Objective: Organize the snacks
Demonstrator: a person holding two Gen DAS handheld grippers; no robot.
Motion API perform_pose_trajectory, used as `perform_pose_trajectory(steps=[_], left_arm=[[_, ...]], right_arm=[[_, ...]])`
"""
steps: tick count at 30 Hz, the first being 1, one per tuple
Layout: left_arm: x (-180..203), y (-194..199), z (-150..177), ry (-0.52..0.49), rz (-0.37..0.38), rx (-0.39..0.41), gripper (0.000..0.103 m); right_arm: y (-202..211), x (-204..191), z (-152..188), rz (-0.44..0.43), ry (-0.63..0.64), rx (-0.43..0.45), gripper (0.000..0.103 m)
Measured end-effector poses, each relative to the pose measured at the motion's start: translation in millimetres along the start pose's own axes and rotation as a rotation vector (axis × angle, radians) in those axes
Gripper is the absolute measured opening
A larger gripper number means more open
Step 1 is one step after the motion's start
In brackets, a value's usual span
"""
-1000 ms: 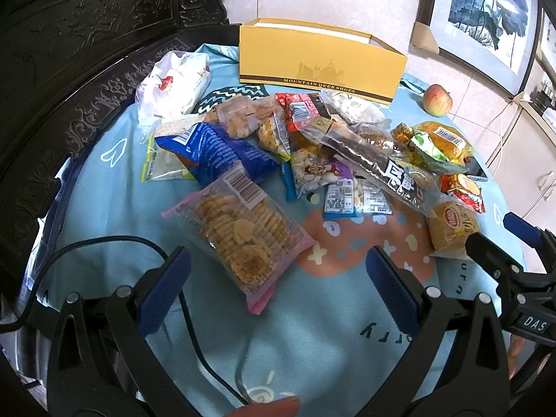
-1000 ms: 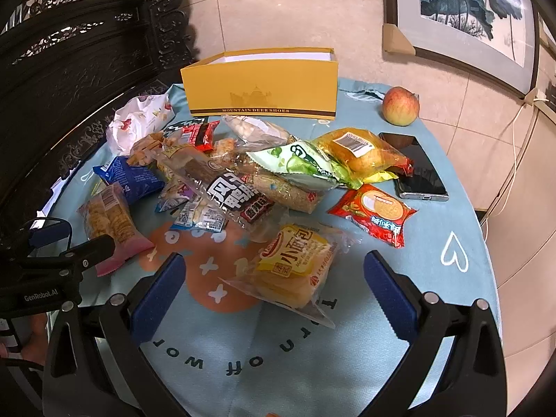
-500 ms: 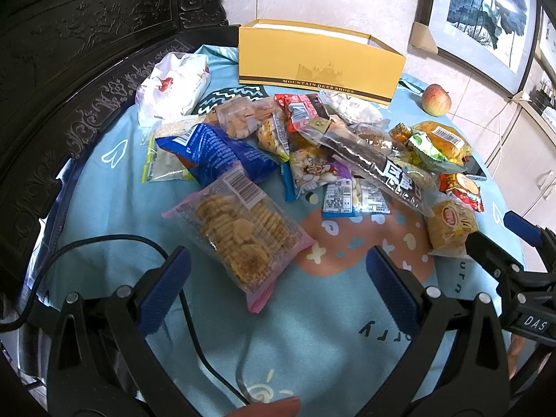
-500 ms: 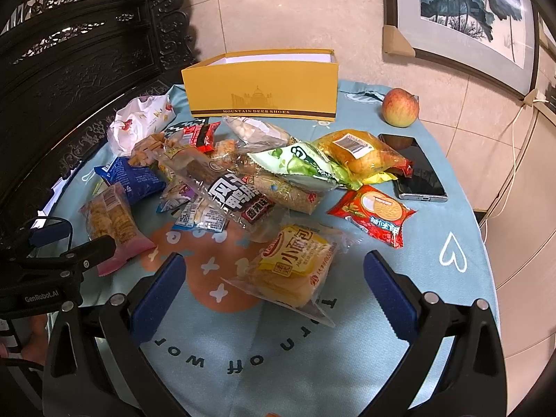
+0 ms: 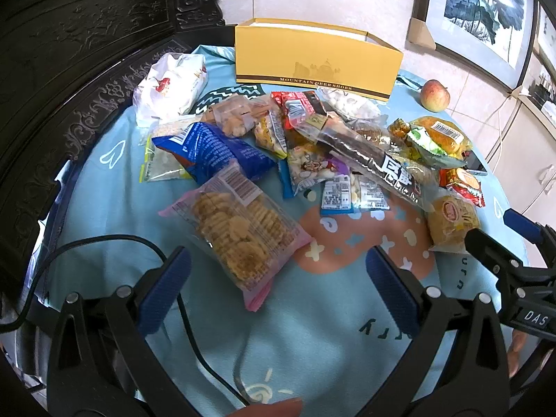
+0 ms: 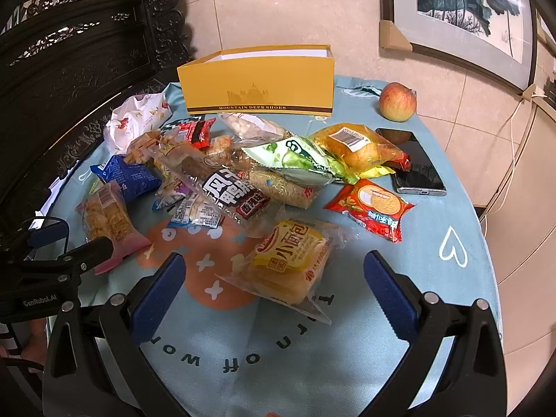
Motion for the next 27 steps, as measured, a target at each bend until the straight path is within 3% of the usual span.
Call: perform_pose_trajectory(steps=[16,22,27], left_arm=[[-11.4,-9.2,5.4,0.0,0.032,0.024,0.101],[-19.6,-34.9,6.9,0.018,0.037,-0.019,0.101],[-31.1,-64.5,11.6,0.074,0.035,-0.106,0.101]], right_arm=[[-17.4,7.8,11.7,0.034,-0.009,-0.049,0.102],[-25.3,11.2,15.3,0.023,-0.016,-0.073,0.102],[-28.0,12.7,14.1,0.014,-0.015,-0.071,0.102]])
Point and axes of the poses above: each gripper's, at about its wrist camera, not at the fingertips, and y roughly against the way its jaws point, x to its right, z to its underside, the point moved 8 cm from there along -y, roughly the way its jaws point, and after that the axes turned 14 degrees about z, right-handed, at the moved point
